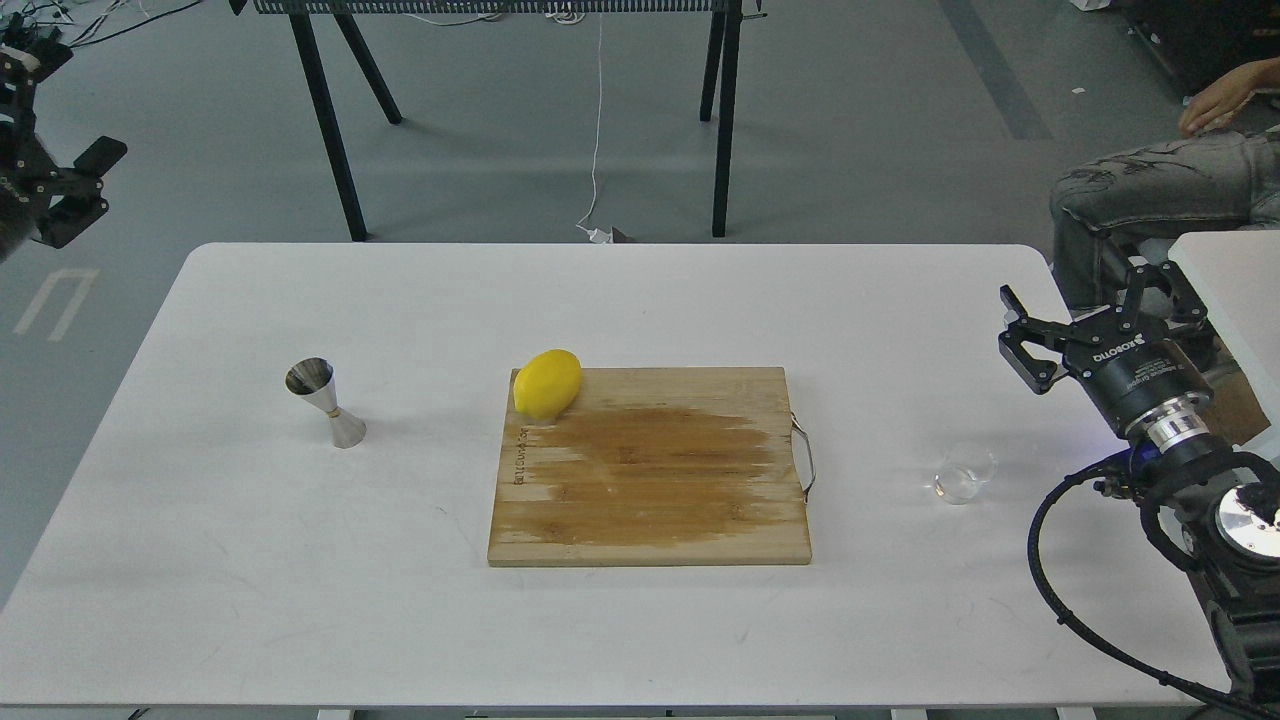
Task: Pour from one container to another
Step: 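Move the left gripper toward the steel jigger beside the board, then close the left gripper around the steel jigger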
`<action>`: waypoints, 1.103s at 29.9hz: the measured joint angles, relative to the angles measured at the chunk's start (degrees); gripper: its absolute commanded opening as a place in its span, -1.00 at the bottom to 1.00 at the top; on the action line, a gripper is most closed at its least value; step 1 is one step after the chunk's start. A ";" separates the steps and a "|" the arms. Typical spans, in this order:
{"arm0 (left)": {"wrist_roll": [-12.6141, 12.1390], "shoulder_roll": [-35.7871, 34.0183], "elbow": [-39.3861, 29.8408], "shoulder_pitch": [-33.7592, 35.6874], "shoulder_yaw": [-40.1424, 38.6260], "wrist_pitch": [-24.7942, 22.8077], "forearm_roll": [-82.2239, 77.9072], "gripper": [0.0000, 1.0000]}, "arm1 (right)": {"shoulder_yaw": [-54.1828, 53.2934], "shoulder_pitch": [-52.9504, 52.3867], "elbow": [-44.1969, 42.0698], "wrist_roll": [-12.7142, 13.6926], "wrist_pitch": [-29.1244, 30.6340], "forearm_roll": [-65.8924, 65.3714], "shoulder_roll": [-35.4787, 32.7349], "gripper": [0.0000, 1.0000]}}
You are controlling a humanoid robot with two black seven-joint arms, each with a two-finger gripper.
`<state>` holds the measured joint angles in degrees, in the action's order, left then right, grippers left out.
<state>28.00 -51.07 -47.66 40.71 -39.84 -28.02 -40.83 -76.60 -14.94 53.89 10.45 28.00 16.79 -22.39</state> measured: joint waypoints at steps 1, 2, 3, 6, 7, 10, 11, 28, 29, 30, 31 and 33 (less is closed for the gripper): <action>0.00 -0.18 -2.49 0.01 0.11 -0.01 -4.00 0.99 | -0.05 0.00 -0.01 0.00 0.00 0.00 0.00 0.98; 0.00 -0.31 -4.65 0.01 0.21 -0.01 -7.51 0.99 | -0.09 -0.01 -0.04 0.00 0.00 0.00 0.00 0.98; 0.00 -0.53 -7.18 0.01 0.29 0.00 -11.36 0.99 | -0.11 -0.01 -0.07 0.00 0.00 0.00 0.00 0.98; 0.00 -1.78 -13.50 -0.65 0.53 4.13 -19.44 1.00 | -0.14 -0.01 -0.10 0.00 0.00 0.00 0.04 0.98; 0.00 -2.34 -15.23 -1.07 0.63 6.93 -20.95 1.00 | -0.14 0.00 -0.10 0.00 0.00 0.00 0.05 0.98; 0.00 -3.46 -19.13 -3.45 0.84 15.07 -23.37 1.00 | -0.14 0.06 -0.11 0.00 0.00 0.00 0.06 0.98; 0.00 -3.82 -20.13 -4.37 0.84 17.68 -23.98 1.00 | -0.14 0.07 -0.13 0.00 0.00 0.00 0.06 0.98; 0.00 -5.29 -25.04 -24.41 0.63 56.00 -44.68 1.00 | 0.24 0.14 -0.50 -0.04 0.00 -0.10 0.14 0.98; 0.00 -5.05 -25.04 -25.24 0.61 56.01 -45.51 1.00 | 0.27 0.14 -0.54 -0.04 0.00 -0.10 0.13 0.98; 0.00 -4.76 -24.97 -25.96 0.57 56.02 -46.21 1.00 | 0.27 0.15 -0.58 -0.04 0.00 -0.10 0.12 0.98; 0.00 -4.24 -24.75 -26.63 0.56 56.02 -47.01 1.00 | 0.27 0.16 -0.62 -0.04 0.00 -0.10 0.10 0.98; 0.01 -2.43 -23.93 -27.51 0.45 56.03 -48.87 1.00 | 0.27 0.17 -0.66 -0.04 0.00 -0.10 0.08 0.98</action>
<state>28.01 -53.50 -71.59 13.20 -39.39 28.00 -89.70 -76.33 -14.77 53.23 10.41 28.00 16.70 -22.30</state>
